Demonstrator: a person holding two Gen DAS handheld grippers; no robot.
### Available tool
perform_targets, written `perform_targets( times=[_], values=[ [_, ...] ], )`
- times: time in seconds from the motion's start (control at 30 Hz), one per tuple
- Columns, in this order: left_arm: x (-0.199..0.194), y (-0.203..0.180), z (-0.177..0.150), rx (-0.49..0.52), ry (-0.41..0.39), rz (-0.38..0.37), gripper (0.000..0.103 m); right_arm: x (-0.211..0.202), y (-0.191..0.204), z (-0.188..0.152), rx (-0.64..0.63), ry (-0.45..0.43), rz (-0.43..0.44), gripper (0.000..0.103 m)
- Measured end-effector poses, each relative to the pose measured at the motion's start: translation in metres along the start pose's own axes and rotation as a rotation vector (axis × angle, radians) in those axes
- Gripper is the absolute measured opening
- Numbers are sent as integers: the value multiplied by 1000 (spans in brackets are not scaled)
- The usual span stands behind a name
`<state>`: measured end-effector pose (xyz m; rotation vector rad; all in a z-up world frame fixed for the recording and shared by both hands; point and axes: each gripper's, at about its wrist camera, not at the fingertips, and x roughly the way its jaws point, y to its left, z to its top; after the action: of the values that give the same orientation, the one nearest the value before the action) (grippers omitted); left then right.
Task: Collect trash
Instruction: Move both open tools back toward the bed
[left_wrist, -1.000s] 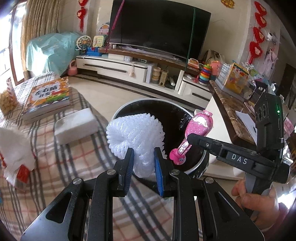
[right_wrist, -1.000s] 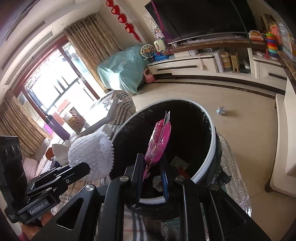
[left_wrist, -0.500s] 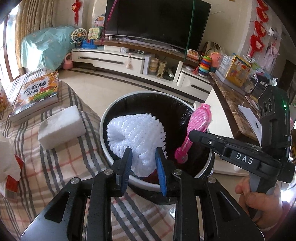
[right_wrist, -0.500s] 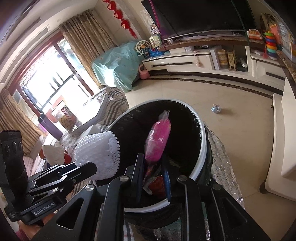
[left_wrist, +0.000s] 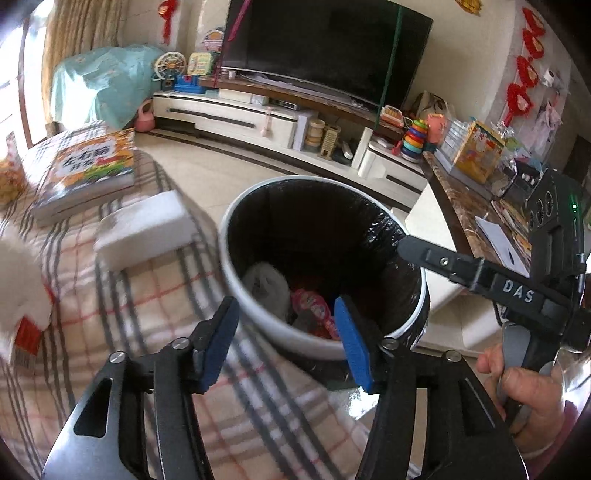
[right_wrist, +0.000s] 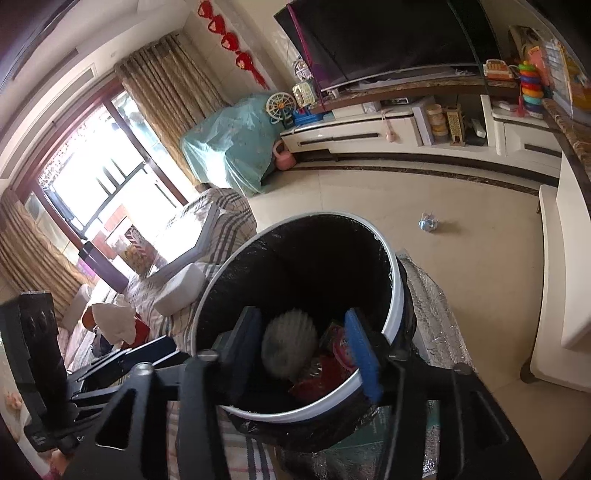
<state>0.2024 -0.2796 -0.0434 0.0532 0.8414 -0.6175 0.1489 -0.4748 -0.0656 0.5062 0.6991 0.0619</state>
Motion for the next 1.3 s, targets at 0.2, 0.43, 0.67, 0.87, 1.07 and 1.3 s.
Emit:
perform_targets(
  times=[0.2, 0.43, 0.67, 0.87, 1.07, 1.3],
  values=[
    [-25, 26, -28, -60, -23, 42, 64, -4, 18, -9, -18, -19, 11, 89],
    [-61, 66, -54, -153, -68, 96, 67, 2, 47, -27, -64, 5, 34, 94],
    [-88, 103, -76, -213, -93, 156, 67, 10, 83, -40, -123, 28, 77, 94],
    [-100, 127, -88, -255, -98, 187, 67, 21, 111, -48, -182, 49, 94, 94],
    [-108, 151, -93, -282, -102, 228, 68, 36, 139, -52, -260, 65, 93, 94],
    [-104, 175, -92, -287, -84, 269, 69, 58, 161, -49, -351, 67, 64, 95]
  ],
)
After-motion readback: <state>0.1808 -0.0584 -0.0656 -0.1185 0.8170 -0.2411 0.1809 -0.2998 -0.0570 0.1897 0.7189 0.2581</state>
